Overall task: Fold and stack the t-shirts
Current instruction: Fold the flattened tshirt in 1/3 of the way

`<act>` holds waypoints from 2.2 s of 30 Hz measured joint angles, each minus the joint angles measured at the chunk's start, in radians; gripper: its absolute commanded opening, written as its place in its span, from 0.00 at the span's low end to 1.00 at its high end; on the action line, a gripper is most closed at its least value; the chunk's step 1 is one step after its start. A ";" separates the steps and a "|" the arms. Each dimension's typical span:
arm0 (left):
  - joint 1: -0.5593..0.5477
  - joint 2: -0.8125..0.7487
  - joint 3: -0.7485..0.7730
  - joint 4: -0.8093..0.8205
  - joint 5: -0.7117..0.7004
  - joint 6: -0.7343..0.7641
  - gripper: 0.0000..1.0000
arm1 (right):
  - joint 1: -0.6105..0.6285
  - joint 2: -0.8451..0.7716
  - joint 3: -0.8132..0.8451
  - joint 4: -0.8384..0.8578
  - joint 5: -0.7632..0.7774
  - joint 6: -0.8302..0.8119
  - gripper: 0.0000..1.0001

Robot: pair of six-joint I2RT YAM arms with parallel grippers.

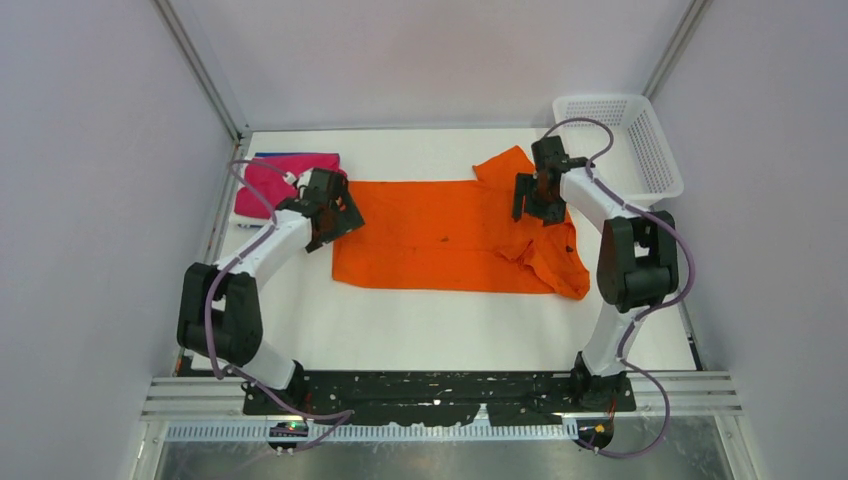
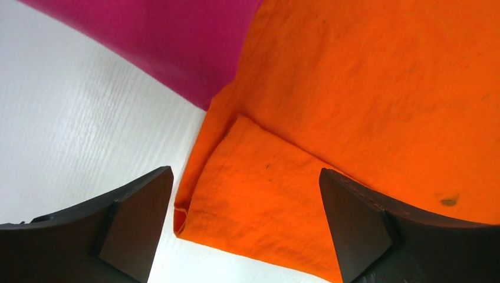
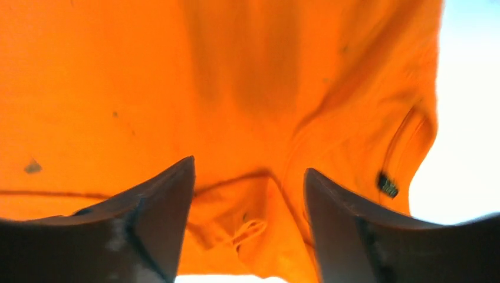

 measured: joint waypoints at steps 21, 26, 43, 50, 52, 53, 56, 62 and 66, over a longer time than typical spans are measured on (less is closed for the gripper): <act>-0.029 -0.072 -0.212 0.245 0.396 0.029 1.00 | 0.159 -0.498 -0.537 0.206 -0.172 0.040 0.96; -0.029 -0.019 -0.218 0.285 0.414 0.028 1.00 | 0.159 -0.421 -0.554 0.269 -0.117 0.062 0.95; -0.012 0.025 -0.230 0.312 0.414 0.030 1.00 | -0.113 -0.298 -0.517 0.524 0.129 0.127 0.95; -0.007 0.007 -0.244 0.311 0.410 0.033 1.00 | -0.127 -0.356 -0.458 0.517 0.093 0.127 0.95; -0.006 0.000 -0.245 0.310 0.409 0.033 1.00 | -0.124 -0.410 -0.475 0.499 0.060 0.136 0.95; -0.006 -0.002 -0.245 0.310 0.410 0.033 1.00 | -0.120 -0.436 -0.487 0.490 0.045 0.140 0.95; -0.006 -0.006 -0.246 0.310 0.410 0.034 1.00 | -0.086 -0.549 -0.554 0.429 0.013 0.151 0.95; -0.006 -0.007 -0.246 0.310 0.414 0.034 1.00 | 0.006 -0.673 -0.662 0.303 -0.083 0.169 0.95; -0.006 -0.007 -0.246 0.310 0.414 0.034 1.00 | 0.003 -0.642 -0.692 0.271 -0.116 0.172 0.95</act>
